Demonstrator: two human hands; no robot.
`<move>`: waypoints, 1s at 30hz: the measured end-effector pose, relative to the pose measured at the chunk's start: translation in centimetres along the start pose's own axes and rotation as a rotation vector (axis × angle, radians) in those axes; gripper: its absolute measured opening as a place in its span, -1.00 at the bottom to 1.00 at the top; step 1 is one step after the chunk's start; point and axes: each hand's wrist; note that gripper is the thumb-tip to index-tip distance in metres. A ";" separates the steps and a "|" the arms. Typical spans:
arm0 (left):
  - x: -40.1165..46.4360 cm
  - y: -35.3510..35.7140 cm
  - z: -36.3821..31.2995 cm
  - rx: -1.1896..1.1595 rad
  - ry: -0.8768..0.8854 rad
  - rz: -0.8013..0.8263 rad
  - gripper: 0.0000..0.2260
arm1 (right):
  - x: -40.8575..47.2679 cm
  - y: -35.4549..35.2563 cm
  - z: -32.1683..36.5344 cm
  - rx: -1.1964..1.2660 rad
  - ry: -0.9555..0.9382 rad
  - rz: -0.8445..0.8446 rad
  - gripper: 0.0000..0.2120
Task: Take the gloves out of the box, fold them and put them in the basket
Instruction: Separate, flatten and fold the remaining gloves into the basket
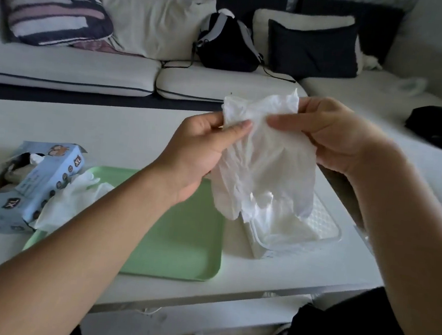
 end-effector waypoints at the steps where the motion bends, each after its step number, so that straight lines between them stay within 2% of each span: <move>1: 0.3 0.7 -0.2 0.020 -0.015 -0.008 -0.93 | 0.0 -0.8 0.2 -0.036 0.023 -0.008 -0.80; 4: 1.6 2.7 -0.1 0.128 -0.091 0.024 -0.93 | 0.4 -3.0 -0.1 -0.100 0.090 -0.056 -0.72; 7: 3.3 4.2 1.2 0.205 -0.148 0.034 -0.90 | 1.6 -4.4 -1.6 -0.123 0.114 -0.118 -0.85; 10: 5.3 5.1 2.2 0.229 -0.151 0.016 -0.89 | 3.1 -5.4 -3.0 -0.134 0.092 -0.168 -0.82; 14: 8.2 5.7 1.5 0.243 0.043 -0.025 -0.85 | 4.7 -6.2 -2.9 -0.092 -0.143 -0.276 -0.68; 17: 9.3 6.1 1.7 0.324 0.226 -0.054 -0.52 | 5.1 -7.0 -2.6 -0.053 -0.256 -0.280 -0.69; 19: 9.3 5.9 3.5 0.388 0.263 -0.030 -0.60 | 5.3 -7.7 -3.7 -0.087 -0.236 -0.255 -0.69; 21: 8.7 5.4 6.3 0.461 0.278 0.004 -0.77 | 5.4 -8.5 -5.6 -0.271 -0.219 -0.255 -0.73; 22: 8.3 5.0 7.6 0.519 0.285 0.021 -0.78 | 5.3 -8.9 -6.7 -0.410 -0.205 -0.242 -0.76; 27: 4.9 4.0 12.0 0.786 0.375 0.140 -0.66 | 3.9 -10.3 -10.9 -0.882 0.016 0.060 -0.78; 30: 3.0 4.3 12.8 0.939 0.431 0.274 -0.91 | 2.9 -10.1 -11.9 -1.050 0.037 0.184 -0.76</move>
Point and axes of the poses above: each hand's wrist, its own x-axis towards the middle knuckle, its own y-axis out of the palm, z = x × y, and after that the axes turned 13 degrees about -z, right-handed
